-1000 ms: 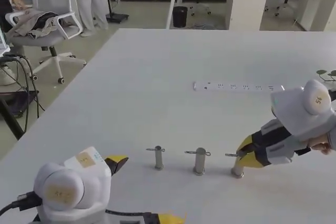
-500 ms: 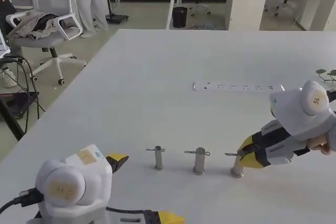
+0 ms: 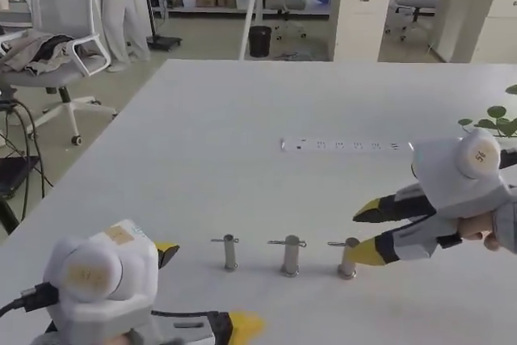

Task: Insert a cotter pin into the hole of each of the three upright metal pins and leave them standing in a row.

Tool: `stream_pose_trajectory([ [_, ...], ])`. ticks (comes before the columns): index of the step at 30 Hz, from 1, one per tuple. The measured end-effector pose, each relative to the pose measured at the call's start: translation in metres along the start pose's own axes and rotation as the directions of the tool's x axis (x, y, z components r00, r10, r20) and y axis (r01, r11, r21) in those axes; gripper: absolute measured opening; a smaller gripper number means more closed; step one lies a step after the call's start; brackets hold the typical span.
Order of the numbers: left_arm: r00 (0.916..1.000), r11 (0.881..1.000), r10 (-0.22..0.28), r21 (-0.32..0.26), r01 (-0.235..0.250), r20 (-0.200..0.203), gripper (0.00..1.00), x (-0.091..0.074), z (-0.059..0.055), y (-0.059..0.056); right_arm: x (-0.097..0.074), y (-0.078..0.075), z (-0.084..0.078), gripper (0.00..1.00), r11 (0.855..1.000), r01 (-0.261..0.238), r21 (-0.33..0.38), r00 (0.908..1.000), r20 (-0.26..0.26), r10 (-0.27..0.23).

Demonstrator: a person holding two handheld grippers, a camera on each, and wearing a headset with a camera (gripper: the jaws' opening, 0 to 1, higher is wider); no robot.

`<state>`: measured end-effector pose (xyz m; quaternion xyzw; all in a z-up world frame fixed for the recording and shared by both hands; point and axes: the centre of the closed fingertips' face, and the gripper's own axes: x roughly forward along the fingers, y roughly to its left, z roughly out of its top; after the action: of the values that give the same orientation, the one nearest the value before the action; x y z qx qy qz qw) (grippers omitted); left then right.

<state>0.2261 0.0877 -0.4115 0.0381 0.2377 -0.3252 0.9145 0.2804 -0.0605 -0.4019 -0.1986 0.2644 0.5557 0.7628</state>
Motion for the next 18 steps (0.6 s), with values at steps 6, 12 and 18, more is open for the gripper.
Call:
stream_pose_trajectory([
  [6, 0.9998, 1.000, 0.012, -0.020, -0.012, 0.014, 0.93, -0.003, 0.012, 0.004, -0.008, 0.008, 0.014, 0.46, 0.994, 0.062, 0.087, 0.9972, 0.035, -0.065],
  [12, 0.9995, 0.999, 0.014, -0.039, -0.013, 0.027, 0.92, -0.005, 0.019, 0.004, -0.019, 0.009, 0.014, 0.53, 0.981, 0.121, 0.153, 0.9910, 0.040, -0.128],
  [18, 0.9999, 0.999, 0.013, -0.030, -0.013, 0.002, 0.92, -0.007, 0.015, 0.002, -0.030, 0.004, 0.009, 0.61, 0.947, 0.208, 0.244, 0.9739, 0.037, -0.224],
])
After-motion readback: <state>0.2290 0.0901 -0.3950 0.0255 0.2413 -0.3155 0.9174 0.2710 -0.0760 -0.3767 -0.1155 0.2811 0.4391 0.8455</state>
